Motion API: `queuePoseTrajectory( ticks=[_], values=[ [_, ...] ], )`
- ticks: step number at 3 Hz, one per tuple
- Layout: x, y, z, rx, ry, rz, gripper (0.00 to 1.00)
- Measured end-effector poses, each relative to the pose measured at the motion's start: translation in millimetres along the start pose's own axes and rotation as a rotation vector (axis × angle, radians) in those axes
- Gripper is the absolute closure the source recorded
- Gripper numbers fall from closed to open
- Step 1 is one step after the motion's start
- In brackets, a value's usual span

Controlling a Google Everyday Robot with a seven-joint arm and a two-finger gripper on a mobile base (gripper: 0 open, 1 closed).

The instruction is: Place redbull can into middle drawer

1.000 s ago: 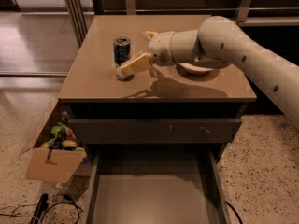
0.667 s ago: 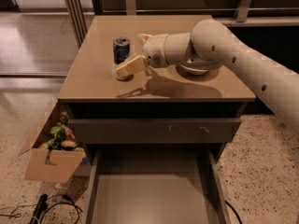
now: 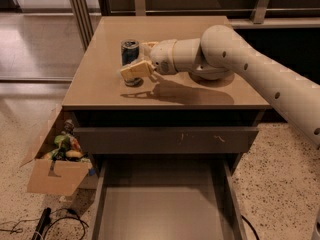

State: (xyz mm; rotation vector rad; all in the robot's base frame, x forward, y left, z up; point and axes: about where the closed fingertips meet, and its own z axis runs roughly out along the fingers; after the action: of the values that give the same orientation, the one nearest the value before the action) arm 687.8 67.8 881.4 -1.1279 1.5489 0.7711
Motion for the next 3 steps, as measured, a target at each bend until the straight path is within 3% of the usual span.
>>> queuePoseTrajectory(
  ticks=[1, 2, 3],
  values=[
    [0.0, 0.0, 0.0, 0.000, 0.000, 0.000, 0.48],
    [0.0, 0.0, 0.1, 0.000, 0.000, 0.000, 0.80],
    [0.0, 0.1, 0.1, 0.000, 0.000, 0.000, 1.00]
  ],
)
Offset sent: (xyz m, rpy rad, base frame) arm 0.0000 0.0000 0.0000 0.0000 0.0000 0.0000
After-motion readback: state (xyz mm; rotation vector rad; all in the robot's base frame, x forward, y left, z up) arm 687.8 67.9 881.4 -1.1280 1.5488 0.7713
